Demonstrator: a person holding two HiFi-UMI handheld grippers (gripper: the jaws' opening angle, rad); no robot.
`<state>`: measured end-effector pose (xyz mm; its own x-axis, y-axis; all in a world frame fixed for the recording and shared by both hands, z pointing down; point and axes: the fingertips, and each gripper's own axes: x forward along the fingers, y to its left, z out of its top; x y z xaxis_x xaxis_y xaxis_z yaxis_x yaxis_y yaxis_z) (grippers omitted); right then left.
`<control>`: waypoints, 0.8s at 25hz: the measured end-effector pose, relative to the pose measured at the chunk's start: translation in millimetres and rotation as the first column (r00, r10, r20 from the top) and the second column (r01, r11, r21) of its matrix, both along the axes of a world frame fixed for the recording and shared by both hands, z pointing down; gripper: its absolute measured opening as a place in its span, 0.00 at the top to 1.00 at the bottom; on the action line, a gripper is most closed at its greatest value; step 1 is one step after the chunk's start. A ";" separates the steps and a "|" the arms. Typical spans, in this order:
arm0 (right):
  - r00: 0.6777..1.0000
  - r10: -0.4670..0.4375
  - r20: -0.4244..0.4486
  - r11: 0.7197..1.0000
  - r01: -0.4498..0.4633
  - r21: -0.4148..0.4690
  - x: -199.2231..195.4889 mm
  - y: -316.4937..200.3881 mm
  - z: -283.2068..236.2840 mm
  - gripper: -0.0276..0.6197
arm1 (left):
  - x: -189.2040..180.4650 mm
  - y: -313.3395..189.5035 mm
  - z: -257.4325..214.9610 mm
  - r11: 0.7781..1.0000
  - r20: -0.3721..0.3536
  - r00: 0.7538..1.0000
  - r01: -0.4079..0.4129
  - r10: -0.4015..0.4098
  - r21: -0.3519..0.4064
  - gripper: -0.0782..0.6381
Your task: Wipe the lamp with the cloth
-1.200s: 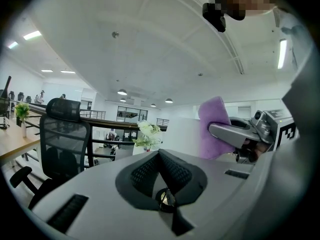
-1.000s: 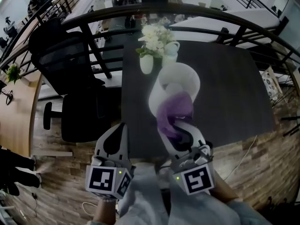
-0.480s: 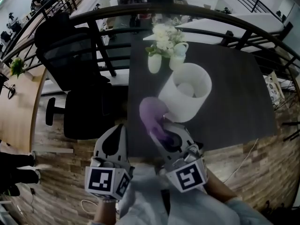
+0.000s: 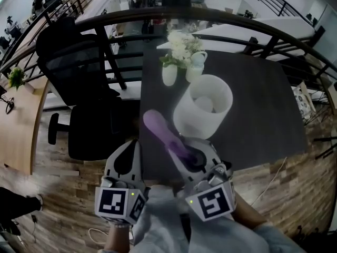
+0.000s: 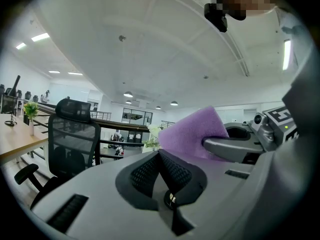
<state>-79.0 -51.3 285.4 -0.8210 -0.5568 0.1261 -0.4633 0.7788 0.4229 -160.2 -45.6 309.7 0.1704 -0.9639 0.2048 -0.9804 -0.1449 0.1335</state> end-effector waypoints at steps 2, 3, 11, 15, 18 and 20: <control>1.000 0.024 -0.014 0.999 -0.023 0.022 4.6 -5.8 -5.4 0.88 | 2.5 -1.8 -1.0 1.000 -0.003 1.000 -0.002 0.002 0.005 0.89; 0.999 0.033 -0.017 0.999 -0.032 0.034 7.5 -8.6 -7.4 0.88 | 3.7 -2.8 -1.4 1.000 -0.004 1.000 -0.003 0.003 0.007 0.89; 0.989 0.144 0.015 0.987 -0.145 0.072 54.8 -32.3 -20.3 0.88 | 19.7 -10.2 -4.2 1.000 -0.003 1.000 -0.019 0.019 0.020 0.89; 0.983 0.182 0.027 0.980 -0.184 0.078 79.5 -40.7 -21.1 0.88 | 32.1 -16.0 -3.8 0.999 -0.003 0.999 -0.035 0.035 0.020 0.89; 0.981 0.189 0.033 0.979 -0.191 0.067 92.2 -42.9 -19.4 0.88 | 42.2 -21.6 -4.7 0.999 0.001 0.999 -0.051 0.051 0.020 0.89; 0.982 0.186 0.036 0.980 -0.188 0.067 98.6 -42.4 -19.3 0.88 | 47.9 -25.7 -5.0 0.998 0.003 0.998 -0.060 0.060 0.021 0.89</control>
<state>19.5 -93.7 266.0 -0.7044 -0.7074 0.0585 -0.6110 0.6462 0.4572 -112.2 -71.4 304.7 0.2272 -0.9561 0.1850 -0.9703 -0.2060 0.1270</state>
